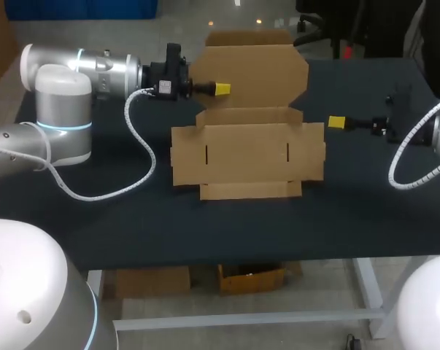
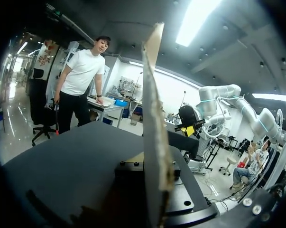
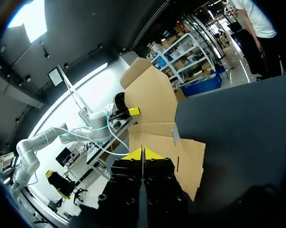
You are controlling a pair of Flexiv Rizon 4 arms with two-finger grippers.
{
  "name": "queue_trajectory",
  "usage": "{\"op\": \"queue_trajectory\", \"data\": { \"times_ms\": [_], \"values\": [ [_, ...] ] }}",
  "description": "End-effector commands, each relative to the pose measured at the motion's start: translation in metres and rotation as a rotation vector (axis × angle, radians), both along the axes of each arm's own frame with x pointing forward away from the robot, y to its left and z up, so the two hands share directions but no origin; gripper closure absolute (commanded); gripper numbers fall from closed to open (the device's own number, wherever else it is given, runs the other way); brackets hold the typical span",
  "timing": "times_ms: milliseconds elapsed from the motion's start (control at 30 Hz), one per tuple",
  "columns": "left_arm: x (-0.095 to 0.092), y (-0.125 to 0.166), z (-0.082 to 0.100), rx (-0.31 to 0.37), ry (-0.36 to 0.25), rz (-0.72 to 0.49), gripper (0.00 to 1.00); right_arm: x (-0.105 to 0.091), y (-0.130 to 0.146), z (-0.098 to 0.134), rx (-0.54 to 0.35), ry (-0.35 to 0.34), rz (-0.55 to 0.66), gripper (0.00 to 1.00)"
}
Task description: Assemble the packaging by folding the flat box into shape, placing the metal phone stand inside, and closing the box properly
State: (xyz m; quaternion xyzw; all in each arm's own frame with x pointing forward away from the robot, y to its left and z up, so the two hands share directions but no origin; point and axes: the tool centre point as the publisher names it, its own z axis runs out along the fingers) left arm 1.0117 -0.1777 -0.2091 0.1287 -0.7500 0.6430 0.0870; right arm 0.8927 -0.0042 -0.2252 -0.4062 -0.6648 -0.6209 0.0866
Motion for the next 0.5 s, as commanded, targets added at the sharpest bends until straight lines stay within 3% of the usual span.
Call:
{"op": "queue_trajectory", "data": {
  "times_ms": [33, 500],
  "values": [
    [0.004, 0.0, 0.003, -0.001, -0.013, -0.012, 1.0, -0.014, -0.003, 0.003, -0.067, 0.008, -0.066, 1.0],
    [0.006, -0.009, 0.021, 0.021, -0.099, -0.101, 1.0, -0.049, -0.012, -0.004, -0.12, -0.005, -0.058, 1.0]
  ]
}}
